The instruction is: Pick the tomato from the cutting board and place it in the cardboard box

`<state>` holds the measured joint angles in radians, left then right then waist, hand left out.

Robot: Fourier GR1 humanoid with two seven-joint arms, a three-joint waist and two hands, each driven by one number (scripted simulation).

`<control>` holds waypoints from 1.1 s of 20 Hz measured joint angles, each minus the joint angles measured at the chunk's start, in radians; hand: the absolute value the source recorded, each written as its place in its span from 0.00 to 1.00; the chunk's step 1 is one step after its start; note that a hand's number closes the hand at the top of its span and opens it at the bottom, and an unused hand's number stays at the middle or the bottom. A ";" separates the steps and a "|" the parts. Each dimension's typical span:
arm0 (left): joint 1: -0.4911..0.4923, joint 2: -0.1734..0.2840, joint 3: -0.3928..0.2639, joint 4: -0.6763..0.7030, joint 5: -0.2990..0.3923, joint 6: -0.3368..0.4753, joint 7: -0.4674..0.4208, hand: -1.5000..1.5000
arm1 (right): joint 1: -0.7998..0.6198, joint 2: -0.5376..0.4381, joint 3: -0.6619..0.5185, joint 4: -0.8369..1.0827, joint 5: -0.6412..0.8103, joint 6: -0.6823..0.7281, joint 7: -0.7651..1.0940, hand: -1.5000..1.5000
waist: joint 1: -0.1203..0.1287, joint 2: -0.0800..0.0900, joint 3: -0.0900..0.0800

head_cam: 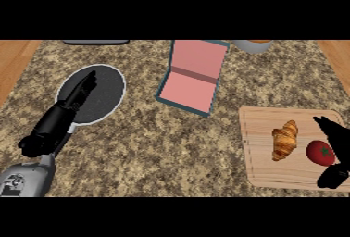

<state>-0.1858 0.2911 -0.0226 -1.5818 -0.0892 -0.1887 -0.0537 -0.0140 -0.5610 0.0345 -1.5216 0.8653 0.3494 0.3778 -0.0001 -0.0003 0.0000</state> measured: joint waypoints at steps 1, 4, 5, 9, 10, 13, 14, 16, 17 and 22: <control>-0.002 -0.004 0.006 -0.002 0.000 -0.006 0.005 0.50 | 0.002 0.004 -0.009 0.010 0.011 -0.003 -0.009 0.00 | 0.000 0.000 0.000; 0.000 -0.009 0.023 0.025 -0.010 -0.018 -0.027 0.50 | -0.004 0.021 -0.019 0.045 0.048 -0.013 -0.014 0.00 | 0.000 0.000 0.000; -0.014 -0.016 0.024 0.034 -0.016 -0.017 -0.022 0.50 | -0.021 0.025 -0.022 0.063 0.059 -0.007 -0.013 0.00 | 0.000 0.000 0.000; -0.007 -0.029 0.033 0.031 -0.033 -0.026 -0.028 0.50 | -0.011 0.042 -0.042 0.097 0.094 -0.031 -0.039 0.00 | 0.000 0.000 0.000; -0.014 -0.035 0.033 0.034 -0.036 -0.027 -0.026 0.50 | -0.020 0.051 -0.043 0.121 0.105 -0.039 -0.045 0.00 | 0.000 0.000 0.000; -0.008 -0.043 0.037 0.016 -0.047 -0.031 -0.016 0.50 | -0.046 0.039 -0.077 0.191 0.103 -0.045 -0.107 0.00 | 0.001 0.000 0.000; -0.008 -0.043 0.042 0.014 -0.045 -0.036 -0.016 0.50 | -0.043 0.041 -0.078 0.202 0.109 -0.050 -0.125 1.00 | 0.001 0.000 0.000; -0.016 -0.036 0.057 0.022 -0.037 -0.051 -0.019 0.50 | -0.057 0.047 -0.067 0.251 0.129 -0.081 -0.168 1.00 | 0.001 0.001 0.000; -0.034 -0.040 0.058 0.031 -0.037 -0.050 -0.011 0.50 | -0.059 0.045 -0.060 0.262 0.139 -0.095 -0.193 1.00 | 0.001 0.001 0.000; -0.027 -0.045 0.064 0.014 -0.038 -0.057 0.002 0.50 | -0.072 0.048 -0.050 0.294 0.185 -0.202 -0.280 1.00 | 0.002 0.000 -0.001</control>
<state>-0.2128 0.2460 0.0419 -1.5675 -0.1274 -0.2462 -0.0512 -0.0863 -0.5133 -0.0156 -1.2274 1.0505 0.1479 0.0981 0.0016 -0.0004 -0.0009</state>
